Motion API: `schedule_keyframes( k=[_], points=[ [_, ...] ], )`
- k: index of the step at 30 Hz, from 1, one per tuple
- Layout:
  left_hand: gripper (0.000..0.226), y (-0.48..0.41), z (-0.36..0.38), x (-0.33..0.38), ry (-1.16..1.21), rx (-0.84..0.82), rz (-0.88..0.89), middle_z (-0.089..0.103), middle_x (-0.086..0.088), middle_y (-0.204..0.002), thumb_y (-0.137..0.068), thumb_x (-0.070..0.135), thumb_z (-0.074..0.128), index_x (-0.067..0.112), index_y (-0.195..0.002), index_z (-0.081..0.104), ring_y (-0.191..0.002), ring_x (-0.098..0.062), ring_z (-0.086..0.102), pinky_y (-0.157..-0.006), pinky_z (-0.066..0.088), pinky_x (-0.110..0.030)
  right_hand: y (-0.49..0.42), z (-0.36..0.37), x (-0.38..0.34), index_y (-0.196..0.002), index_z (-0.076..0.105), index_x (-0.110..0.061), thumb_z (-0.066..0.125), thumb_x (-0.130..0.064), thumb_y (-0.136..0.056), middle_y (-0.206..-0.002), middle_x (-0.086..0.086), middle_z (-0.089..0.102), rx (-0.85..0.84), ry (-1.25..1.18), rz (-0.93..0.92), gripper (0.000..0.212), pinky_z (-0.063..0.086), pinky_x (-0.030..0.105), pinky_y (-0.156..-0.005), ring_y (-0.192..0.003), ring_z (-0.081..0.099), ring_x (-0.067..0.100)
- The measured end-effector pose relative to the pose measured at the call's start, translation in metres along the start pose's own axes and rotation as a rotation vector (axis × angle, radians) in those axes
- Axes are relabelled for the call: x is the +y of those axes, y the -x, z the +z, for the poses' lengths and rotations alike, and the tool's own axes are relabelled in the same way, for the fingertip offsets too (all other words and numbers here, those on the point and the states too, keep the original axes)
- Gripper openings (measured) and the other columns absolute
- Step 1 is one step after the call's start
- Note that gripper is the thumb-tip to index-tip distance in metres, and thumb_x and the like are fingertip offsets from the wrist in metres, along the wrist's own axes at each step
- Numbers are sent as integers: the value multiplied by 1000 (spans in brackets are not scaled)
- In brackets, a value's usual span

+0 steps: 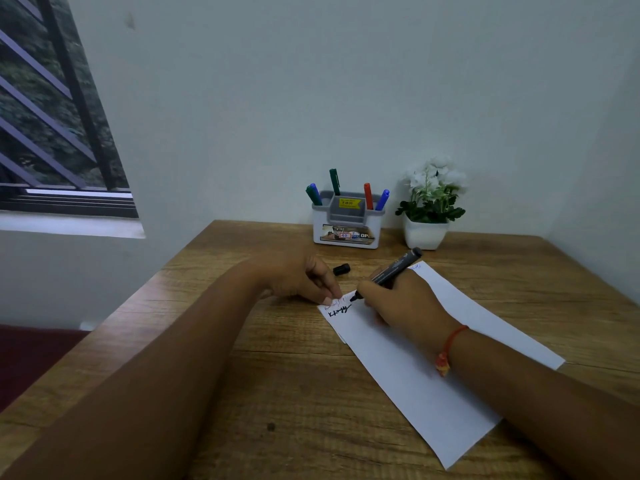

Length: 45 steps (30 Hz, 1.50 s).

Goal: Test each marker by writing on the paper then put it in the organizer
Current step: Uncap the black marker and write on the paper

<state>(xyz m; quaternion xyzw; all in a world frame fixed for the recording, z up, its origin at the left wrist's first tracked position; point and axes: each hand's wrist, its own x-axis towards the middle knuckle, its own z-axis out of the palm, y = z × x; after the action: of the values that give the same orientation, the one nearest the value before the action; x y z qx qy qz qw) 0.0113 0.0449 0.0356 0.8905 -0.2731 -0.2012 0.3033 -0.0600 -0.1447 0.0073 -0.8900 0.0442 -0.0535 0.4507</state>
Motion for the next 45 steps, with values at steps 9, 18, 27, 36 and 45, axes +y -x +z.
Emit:
schedule_keyframes(
  k=[9,18,27,36,45],
  points=[
    [8,-13,6,-2,80,395,-6,70,6,-89,-80,24,75,27,-87,73,-85,-11,62,-73,52,-25,-7,-21,-1,-100,68,-9,73,-19,-91,-78,5,68,51,-601,44,14,52,20,-55,-69,63,10],
    [42,-33,25,5,-245,518,29,61,4,-115,-88,39,64,23,-127,60,-93,-8,53,-67,38,-19,-9,-33,-4,-96,74,-13,60,-26,-98,-81,8,75,112,-731,139,19,57,25,-57,-73,70,12],
    [27,-38,26,2,-230,507,32,68,3,-111,-88,27,66,24,-114,70,-88,-4,52,-66,36,-10,-12,-36,2,-91,72,-16,65,-26,-97,-83,8,74,148,-658,73,14,58,29,-64,-76,69,13],
    [25,-20,23,15,145,619,109,68,8,-101,-82,22,73,29,-106,69,-95,-7,59,-79,46,-17,-7,-45,0,-88,70,-12,64,-22,-98,-77,7,72,114,-690,-103,15,56,24,-58,-69,67,12],
    [24,-14,28,27,208,620,171,70,6,-94,-79,21,77,39,-91,67,-89,-8,61,-76,49,-20,-7,-44,1,-89,71,-11,65,-23,-97,-71,5,72,89,-677,-159,16,55,24,-56,-66,68,12]
  ],
)
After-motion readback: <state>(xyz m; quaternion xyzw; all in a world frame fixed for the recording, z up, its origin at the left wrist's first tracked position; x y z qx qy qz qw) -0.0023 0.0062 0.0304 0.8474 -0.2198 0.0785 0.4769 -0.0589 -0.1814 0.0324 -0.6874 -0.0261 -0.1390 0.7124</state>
